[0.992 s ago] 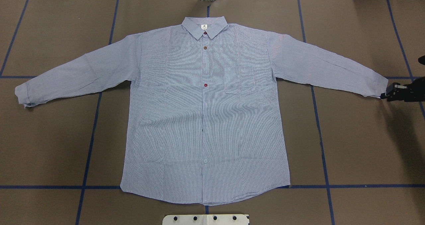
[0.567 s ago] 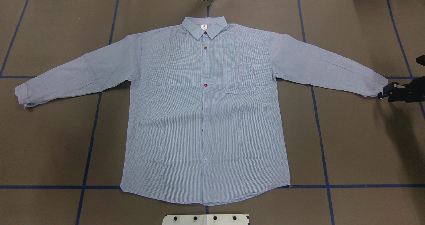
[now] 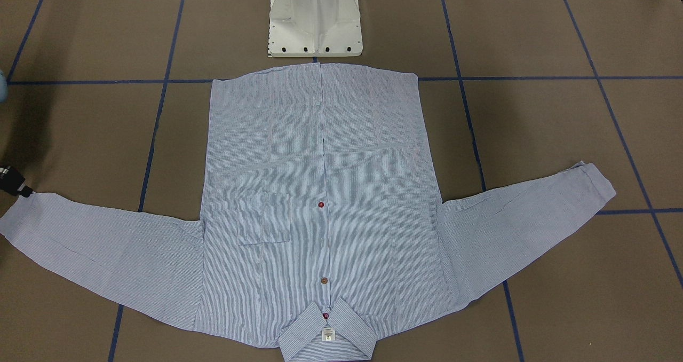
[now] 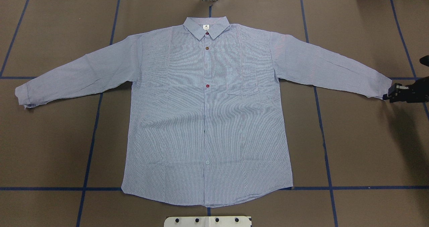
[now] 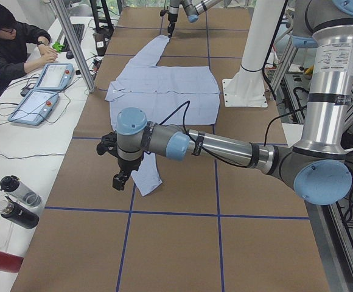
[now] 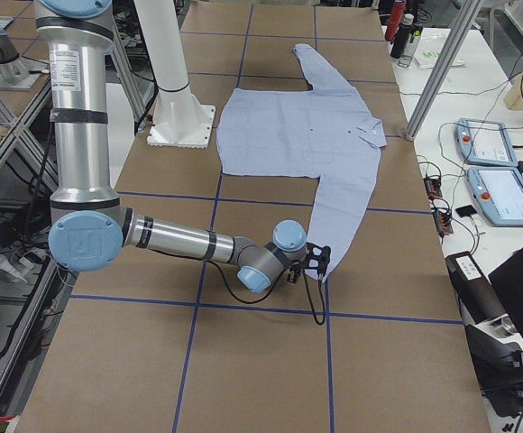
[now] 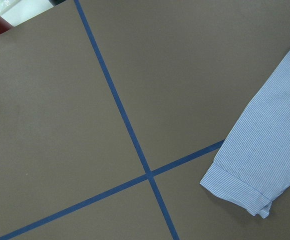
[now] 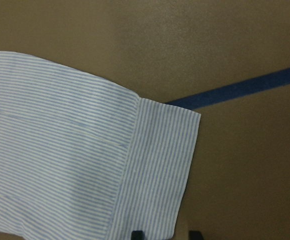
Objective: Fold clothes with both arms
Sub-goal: 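Lower the right gripper onto the nearby sleeve cuff and grasp it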
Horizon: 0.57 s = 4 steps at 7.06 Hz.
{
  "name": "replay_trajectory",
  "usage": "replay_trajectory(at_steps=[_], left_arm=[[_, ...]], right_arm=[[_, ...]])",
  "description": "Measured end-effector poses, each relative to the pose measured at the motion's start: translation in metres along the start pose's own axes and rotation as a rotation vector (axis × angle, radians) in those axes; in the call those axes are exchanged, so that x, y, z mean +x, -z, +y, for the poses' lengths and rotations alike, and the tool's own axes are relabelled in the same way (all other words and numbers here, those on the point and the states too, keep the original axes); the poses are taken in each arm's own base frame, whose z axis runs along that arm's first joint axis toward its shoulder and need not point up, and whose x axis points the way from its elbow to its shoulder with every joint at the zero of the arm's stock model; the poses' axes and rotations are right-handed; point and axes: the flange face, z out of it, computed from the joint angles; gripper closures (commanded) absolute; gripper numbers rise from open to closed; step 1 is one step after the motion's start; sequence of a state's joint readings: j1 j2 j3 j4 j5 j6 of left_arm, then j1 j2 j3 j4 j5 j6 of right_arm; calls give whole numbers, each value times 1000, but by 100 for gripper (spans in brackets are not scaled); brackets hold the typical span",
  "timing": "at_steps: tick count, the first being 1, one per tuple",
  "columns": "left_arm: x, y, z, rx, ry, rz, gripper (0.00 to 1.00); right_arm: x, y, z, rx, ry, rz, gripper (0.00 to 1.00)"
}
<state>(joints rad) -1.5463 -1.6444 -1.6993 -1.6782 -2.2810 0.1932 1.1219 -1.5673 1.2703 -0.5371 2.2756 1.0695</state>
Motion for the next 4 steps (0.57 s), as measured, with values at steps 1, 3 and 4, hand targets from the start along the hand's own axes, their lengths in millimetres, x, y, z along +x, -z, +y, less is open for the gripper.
replay_trajectory(at_steps=[1,3,4], left_arm=[[1,1,-1,2,1,0,1],[1,2,-2,4,5,0,1],[2,2,-2,5,6,0,1]], right_arm=[[0,1,-1,3,-5,0,100],[1,6,-4,14,-16,0,100],[1,7,-5,17,-18,-1,100]])
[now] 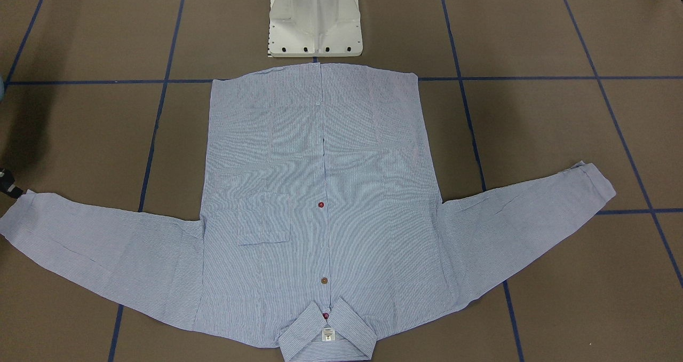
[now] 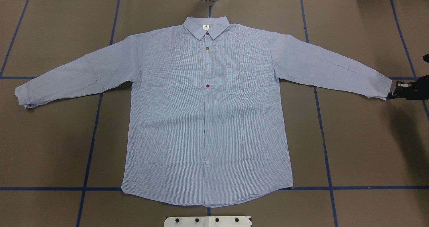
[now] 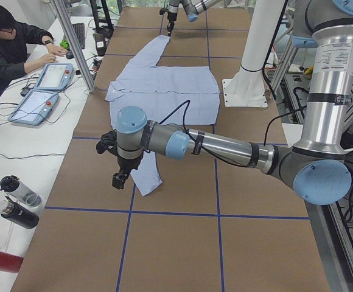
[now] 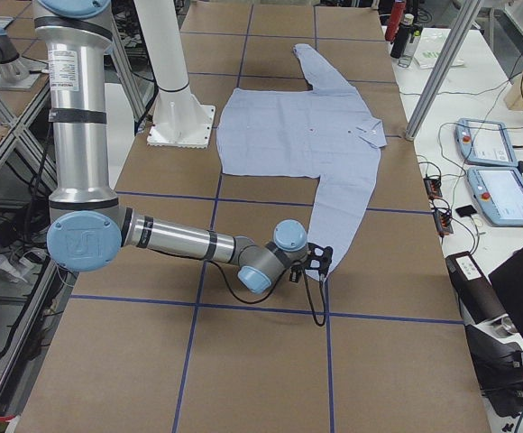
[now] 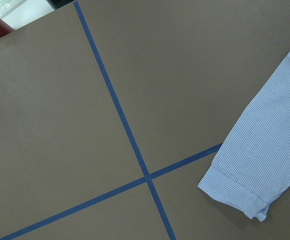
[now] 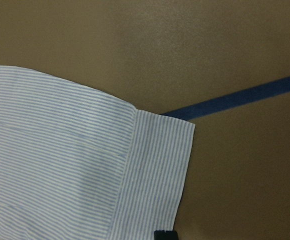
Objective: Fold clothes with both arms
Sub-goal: 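Lower the right gripper onto the nearby sleeve cuff and grasp it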
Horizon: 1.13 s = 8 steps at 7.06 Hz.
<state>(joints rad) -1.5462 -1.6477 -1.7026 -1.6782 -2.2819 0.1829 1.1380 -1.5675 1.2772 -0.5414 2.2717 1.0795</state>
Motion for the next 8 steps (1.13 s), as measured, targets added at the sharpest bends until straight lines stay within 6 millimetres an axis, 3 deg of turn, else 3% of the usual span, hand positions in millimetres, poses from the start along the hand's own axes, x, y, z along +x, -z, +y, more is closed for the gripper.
replay_trajectory(at_steps=[3,4,8], left_arm=[[1,1,-2,3,2,-1,1],[1,1,-3,4,5,-1,1],[1,2,-4,6,8,-1,1]], right_arm=[[3,8,-5,13,-3,-6,100],[6,9,-6,18,-6,-2,77],[2,7,-11,38,-15,6,55]])
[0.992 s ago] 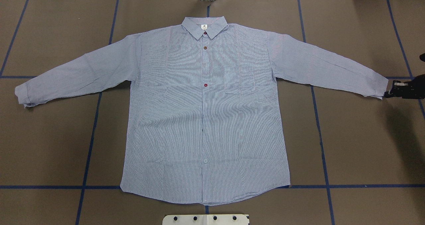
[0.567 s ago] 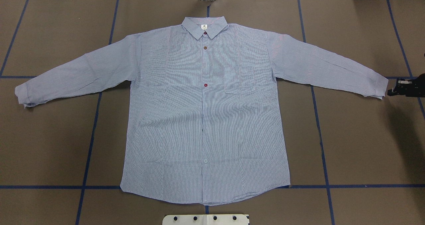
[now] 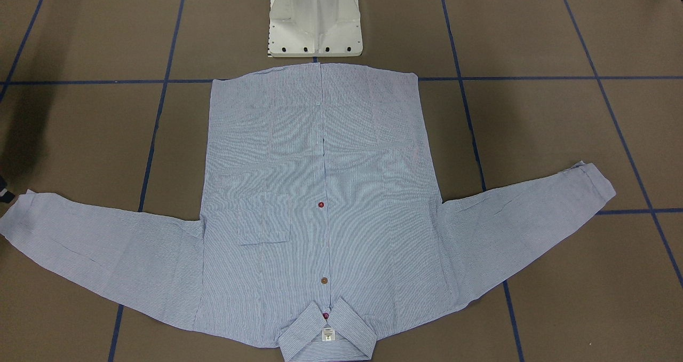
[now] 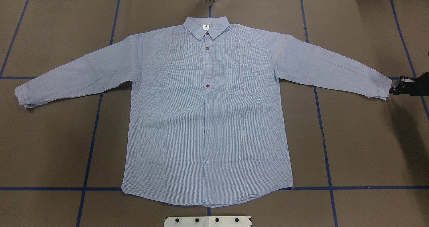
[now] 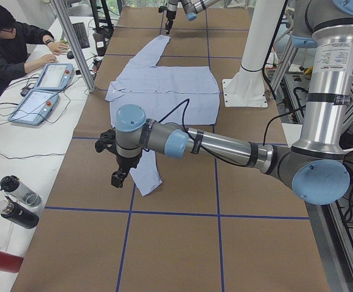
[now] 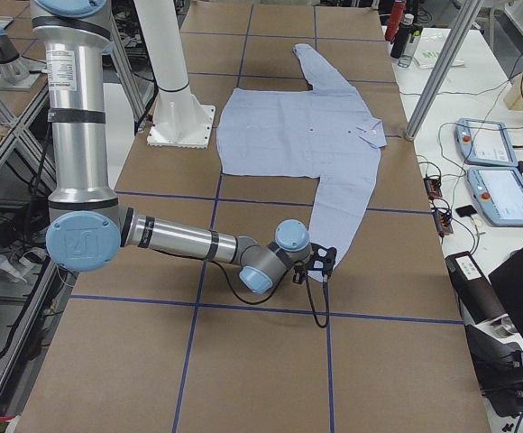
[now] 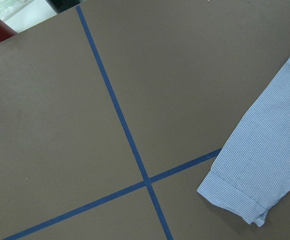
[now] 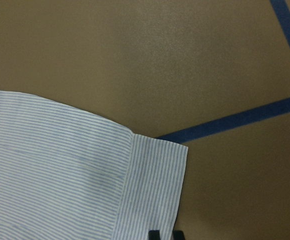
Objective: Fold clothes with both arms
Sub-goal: 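Lower the right gripper onto the nearby sleeve cuff and grasp it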
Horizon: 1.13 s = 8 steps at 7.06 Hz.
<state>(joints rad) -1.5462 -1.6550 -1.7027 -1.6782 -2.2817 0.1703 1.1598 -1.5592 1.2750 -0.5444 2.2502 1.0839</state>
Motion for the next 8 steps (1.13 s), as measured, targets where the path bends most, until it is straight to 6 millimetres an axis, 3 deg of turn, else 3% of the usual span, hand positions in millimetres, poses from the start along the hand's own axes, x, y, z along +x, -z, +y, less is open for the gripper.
replay_trajectory(at_steps=[1,4,5,8], left_arm=[[0,0,0,0,0,0,1],[0,0,0,1,-1,-1,1],[1,1,-1,2,-1,-1,1],[1,1,-1,3,-1,0,1]], right_arm=[[0,0,0,5,0,3,51],[-10,-13,7,-13,21,9,56],[-12,-18,10,-22,27,12,63],[-14,-19,12,-31,29,12,100]])
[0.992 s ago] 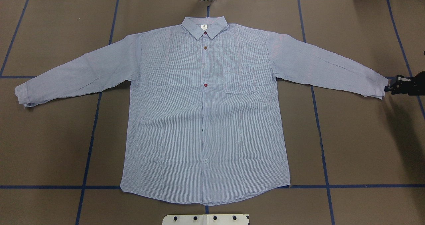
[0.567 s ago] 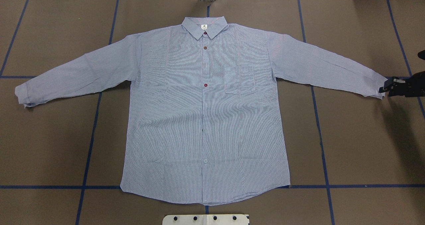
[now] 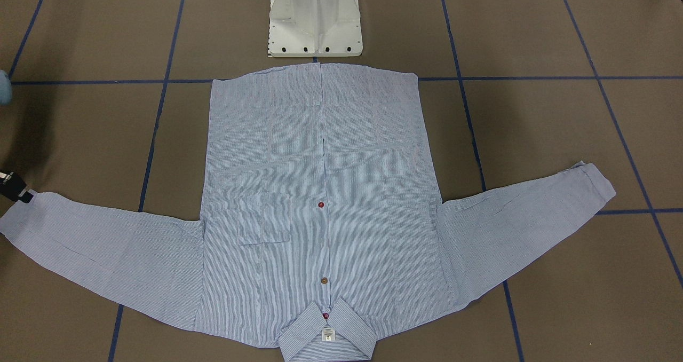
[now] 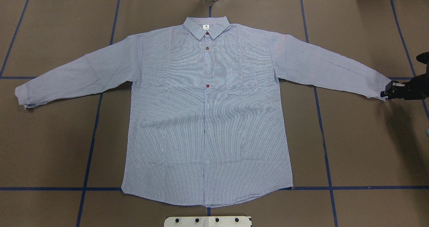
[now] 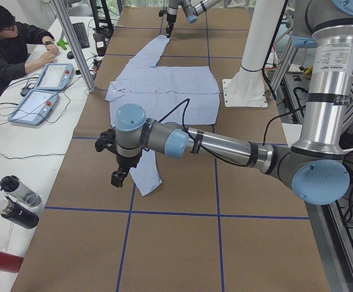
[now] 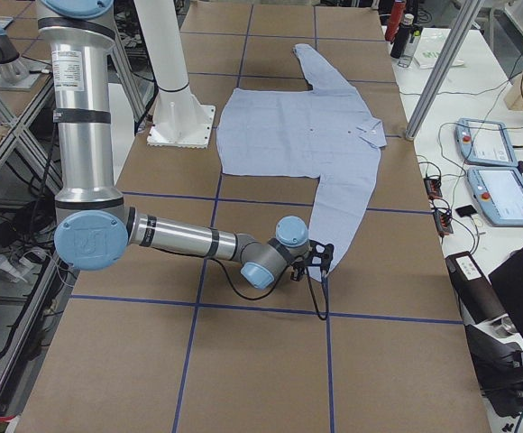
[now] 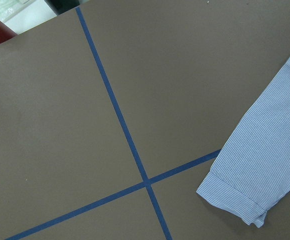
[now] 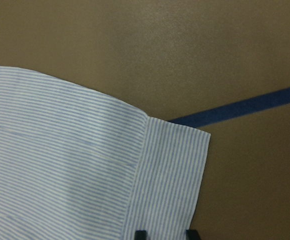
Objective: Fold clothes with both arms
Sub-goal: 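Lower the right gripper onto the nearby sleeve cuff and grasp it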
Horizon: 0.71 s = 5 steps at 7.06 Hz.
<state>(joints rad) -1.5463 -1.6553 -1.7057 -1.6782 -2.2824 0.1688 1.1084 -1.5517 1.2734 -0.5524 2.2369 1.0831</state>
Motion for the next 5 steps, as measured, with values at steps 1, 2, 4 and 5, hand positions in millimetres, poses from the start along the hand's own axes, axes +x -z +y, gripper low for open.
replay_trajectory(at_steps=[1,2,4,5], left_arm=[[0,0,0,0,0,0,1],[0,0,0,0,0,-1,1],[0,0,-1,1,-1,-1,1],[0,1,-1,1,-1,-1,1]], right_arm=[[0,1,-1,-1,-1,-2,100],[1,4,-2,1,-6,-4,100],[5,16,-8,-2,-21,-22,100],[5,26,-13,-3,-25,-43,100]])
